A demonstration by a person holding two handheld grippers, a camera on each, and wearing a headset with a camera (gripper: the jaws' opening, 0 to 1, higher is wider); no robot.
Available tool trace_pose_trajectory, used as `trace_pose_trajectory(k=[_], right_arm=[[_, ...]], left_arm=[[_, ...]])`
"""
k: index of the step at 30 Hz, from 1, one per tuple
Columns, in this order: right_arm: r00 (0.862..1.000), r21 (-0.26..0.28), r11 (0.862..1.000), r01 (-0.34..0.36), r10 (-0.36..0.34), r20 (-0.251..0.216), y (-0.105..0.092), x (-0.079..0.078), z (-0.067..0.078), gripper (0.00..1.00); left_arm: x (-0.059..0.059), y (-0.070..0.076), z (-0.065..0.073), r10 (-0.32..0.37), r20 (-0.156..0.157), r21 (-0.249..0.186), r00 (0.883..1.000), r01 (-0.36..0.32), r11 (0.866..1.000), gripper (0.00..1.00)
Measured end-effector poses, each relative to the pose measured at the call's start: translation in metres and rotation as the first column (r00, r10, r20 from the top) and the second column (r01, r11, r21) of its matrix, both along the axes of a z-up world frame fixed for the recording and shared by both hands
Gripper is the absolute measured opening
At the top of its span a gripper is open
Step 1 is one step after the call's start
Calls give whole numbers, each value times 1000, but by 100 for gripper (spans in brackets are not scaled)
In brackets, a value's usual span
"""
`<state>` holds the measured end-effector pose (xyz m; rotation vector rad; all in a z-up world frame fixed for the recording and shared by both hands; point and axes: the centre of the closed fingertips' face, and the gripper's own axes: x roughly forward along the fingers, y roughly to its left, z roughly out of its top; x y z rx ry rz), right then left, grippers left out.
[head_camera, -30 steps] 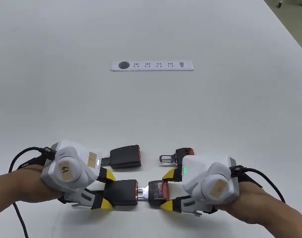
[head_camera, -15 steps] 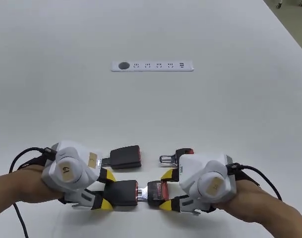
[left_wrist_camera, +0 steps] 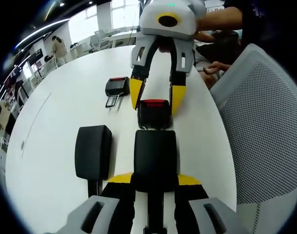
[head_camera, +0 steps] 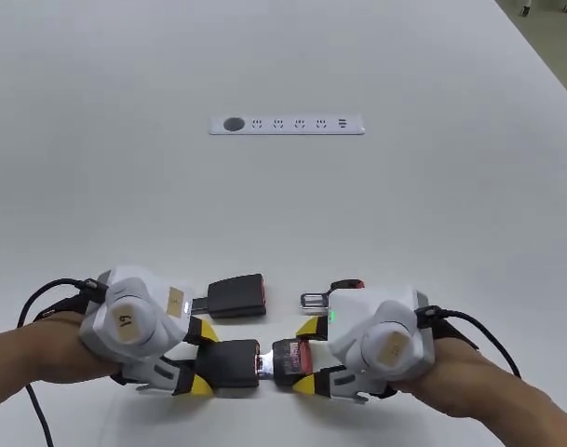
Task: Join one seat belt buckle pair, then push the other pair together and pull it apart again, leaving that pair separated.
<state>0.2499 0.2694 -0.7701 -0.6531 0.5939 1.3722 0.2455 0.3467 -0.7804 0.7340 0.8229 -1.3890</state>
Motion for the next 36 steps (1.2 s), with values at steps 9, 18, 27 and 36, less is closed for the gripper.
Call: trace_pose_trajectory(k=[9, 18, 27, 36], right_arm=[[1000, 2, 1000, 23, -23, -9, 4, 0, -3, 28], [999, -1, 999, 33, -33, -8, 11, 5, -6, 28], [999, 48, 998, 45, -44, -22, -1, -3, -2, 28], [999, 60, 998, 35, -33, -24, -1, -2, -1, 29]], left_arm=[[1, 0, 0, 3, -2, 0, 1000, -3, 1000, 31], [1, 0, -1, 1, -3, 10, 1000, -1, 1000, 30], [0, -5, 0, 2, 3, 7, 1000, -2, 1000, 31], [0, -2, -1, -8, -1, 27, 1000, 8, 1000, 32]])
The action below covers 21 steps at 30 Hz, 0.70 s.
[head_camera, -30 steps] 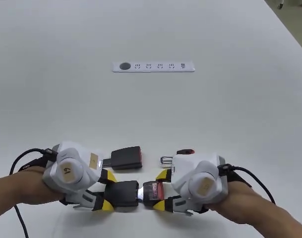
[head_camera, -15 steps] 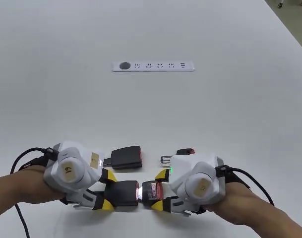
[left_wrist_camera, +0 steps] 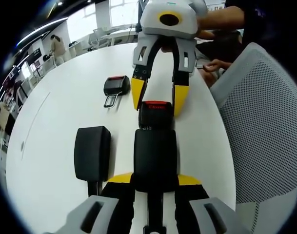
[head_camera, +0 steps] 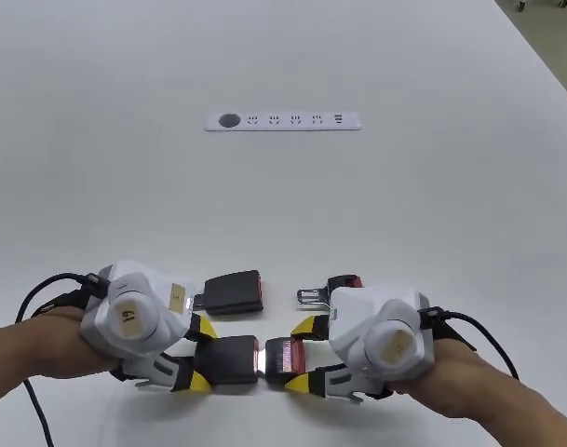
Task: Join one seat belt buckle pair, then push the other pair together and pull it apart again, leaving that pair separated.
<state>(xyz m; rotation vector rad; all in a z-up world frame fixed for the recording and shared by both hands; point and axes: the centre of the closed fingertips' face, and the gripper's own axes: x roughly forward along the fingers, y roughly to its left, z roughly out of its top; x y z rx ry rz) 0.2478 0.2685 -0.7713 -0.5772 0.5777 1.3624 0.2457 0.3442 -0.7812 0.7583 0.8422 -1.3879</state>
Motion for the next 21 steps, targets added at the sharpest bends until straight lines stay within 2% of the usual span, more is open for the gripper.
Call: trace_pose_trajectory(k=[4, 5, 7, 10, 14, 21], right_arm=[[1000, -14, 1000, -14, 14, 1, -1, -2, 2, 30], [998, -39, 997, -61, 62, 33, -2, -1, 1, 30], [999, -49, 998, -44, 45, 20, 0, -1, -1, 30], [997, -74, 995, -61, 64, 35, -1, -1, 0, 31], [998, -86, 995, -48, 50, 25, -3, -2, 1, 31], [999, -106, 994, -42, 44, 16, -11, -4, 3, 33]], left_arm=[[-2, -1, 1, -2, 5, 10, 1000, 2, 1000, 32], [-2, -1, 1, -4, 7, 12, 1000, 3, 1000, 33], [-2, -1, 1, -3, 9, 15, 1000, 3, 1000, 33], [-2, 0, 1, 5, 6, 20, 1000, -5, 1000, 33], [-4, 1, 1, 17, 3, 21, 1000, -17, 1000, 35], [-3, 2, 10, 53, 8, 0, 999, -53, 999, 38]])
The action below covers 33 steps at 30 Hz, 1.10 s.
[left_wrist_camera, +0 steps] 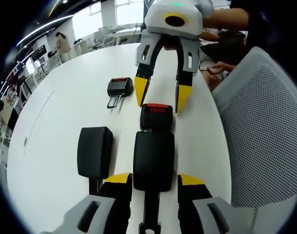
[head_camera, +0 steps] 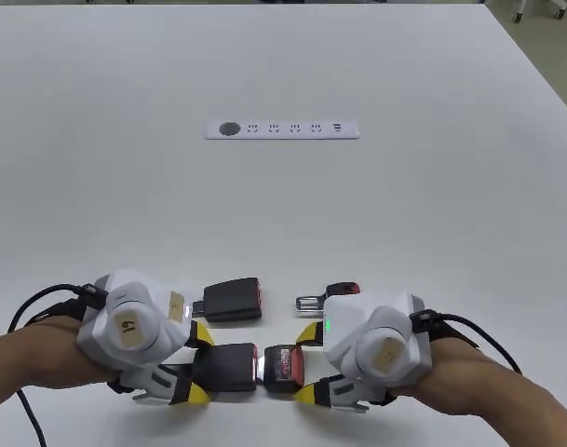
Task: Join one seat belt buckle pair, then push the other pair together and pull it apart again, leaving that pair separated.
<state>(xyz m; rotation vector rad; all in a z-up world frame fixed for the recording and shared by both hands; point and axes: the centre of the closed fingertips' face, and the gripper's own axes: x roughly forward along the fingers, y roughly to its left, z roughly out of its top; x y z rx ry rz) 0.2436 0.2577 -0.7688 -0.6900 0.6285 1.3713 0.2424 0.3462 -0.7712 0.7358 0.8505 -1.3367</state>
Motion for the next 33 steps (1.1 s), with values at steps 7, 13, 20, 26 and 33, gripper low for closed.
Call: trace_pose_trajectory(k=[7, 13, 20, 26, 33], right_arm=[[1000, -6, 1000, 8, -8, 15, -7, 3, 9, 33], [999, -13, 1000, 27, -27, 28, -19, 12, 19, 34], [998, -23, 999, 47, -46, 50, -34, 28, 24, 34], [996, -40, 997, 67, -65, 63, -46, 43, 24, 34], [994, -53, 994, 90, -87, 71, -58, 58, 23, 34]], left_arm=[[4, 0, 11, 20, 16, -5, 1000, -20, 1000, 40], [15, 3, 22, 44, 34, -15, 998, -43, 999, 40], [34, 5, 29, 82, 59, -29, 995, -81, 996, 41], [48, 6, 29, 104, 67, -32, 992, -102, 994, 41], [58, 5, 28, 120, 68, -31, 990, -118, 993, 41]])
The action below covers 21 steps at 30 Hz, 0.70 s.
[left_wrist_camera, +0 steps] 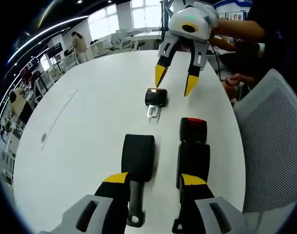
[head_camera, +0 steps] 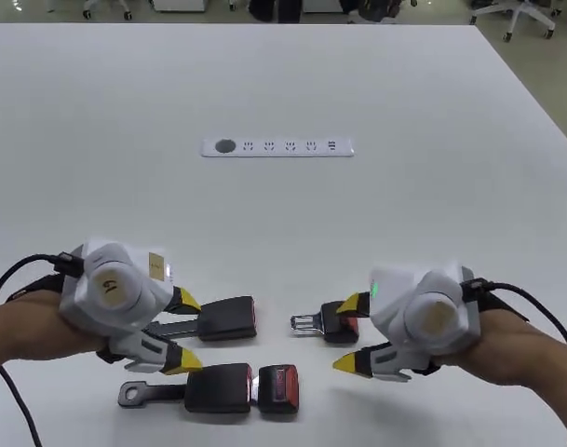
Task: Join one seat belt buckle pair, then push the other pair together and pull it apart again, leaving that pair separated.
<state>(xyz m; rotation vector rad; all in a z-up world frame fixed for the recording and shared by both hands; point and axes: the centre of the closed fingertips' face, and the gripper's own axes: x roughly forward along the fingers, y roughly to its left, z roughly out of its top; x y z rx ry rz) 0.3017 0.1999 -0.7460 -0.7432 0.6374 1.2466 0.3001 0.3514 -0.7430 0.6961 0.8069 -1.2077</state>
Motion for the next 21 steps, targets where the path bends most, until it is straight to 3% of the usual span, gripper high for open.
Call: trace_pose_trajectory(k=[9, 16, 18, 21], right_arm=[[1000, -21, 1000, 17, -17, 5, -11, 20, -8, 35], [1000, -34, 999, 10, -10, -7, -12, 30, -15, 35], [1000, -42, 999, 2, -2, -17, -12, 31, -19, 34], [1000, -46, 999, -3, 2, -25, -12, 32, -22, 33]], left_arm=[[17, -5, -5, 16, -5, 8, 1000, -16, 1000, 41], [23, -8, -17, 8, -37, 37, 999, -6, 999, 41], [26, -5, -29, 6, -49, 44, 999, -3, 999, 40], [28, -6, -30, 6, -62, 45, 998, -4, 999, 39]])
